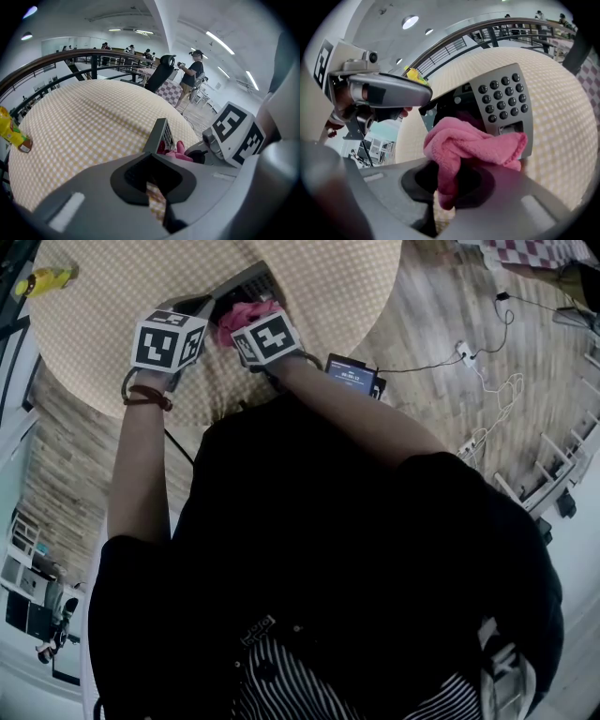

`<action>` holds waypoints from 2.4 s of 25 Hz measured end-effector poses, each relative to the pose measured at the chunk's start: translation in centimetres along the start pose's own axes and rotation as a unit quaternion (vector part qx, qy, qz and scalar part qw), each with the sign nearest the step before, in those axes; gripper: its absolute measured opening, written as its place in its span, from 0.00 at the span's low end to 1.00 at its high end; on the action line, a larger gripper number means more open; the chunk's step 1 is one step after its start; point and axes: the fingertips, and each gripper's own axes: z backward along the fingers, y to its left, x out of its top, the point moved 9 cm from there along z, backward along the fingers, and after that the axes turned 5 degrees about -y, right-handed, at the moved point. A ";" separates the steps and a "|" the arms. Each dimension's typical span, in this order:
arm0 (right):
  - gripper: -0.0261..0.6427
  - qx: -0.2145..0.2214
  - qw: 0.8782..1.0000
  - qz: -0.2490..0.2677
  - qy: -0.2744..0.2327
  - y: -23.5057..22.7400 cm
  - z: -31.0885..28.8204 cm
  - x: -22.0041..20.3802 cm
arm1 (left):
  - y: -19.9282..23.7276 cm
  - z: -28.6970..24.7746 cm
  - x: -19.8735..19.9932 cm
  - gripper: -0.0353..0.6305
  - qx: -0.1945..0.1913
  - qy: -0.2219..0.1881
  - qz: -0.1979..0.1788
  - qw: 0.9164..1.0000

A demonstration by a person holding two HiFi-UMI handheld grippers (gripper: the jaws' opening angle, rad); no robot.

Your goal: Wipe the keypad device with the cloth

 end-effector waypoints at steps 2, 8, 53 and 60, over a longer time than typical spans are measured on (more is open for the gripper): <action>0.13 0.006 1.000 -0.008 -0.015 0.0 0.5 0.7 | -0.2 -0.2 0.1 0.06 0.004 0.004 -0.009 1.000; 0.13 0.026 0.999 -0.006 -0.047 0.9 2.3 3.9 | -0.8 -0.2 -0.2 0.06 0.012 0.006 -0.021 1.000; 0.13 0.039 0.999 0.014 -0.035 1.6 1.5 3.4 | -0.8 0.4 -0.2 0.06 0.020 0.001 -0.015 1.000; 0.13 0.012 1.000 0.006 0.021 -0.7 -0.3 -0.8 | -1.0 0.3 -0.6 0.06 0.024 -0.001 -0.038 0.999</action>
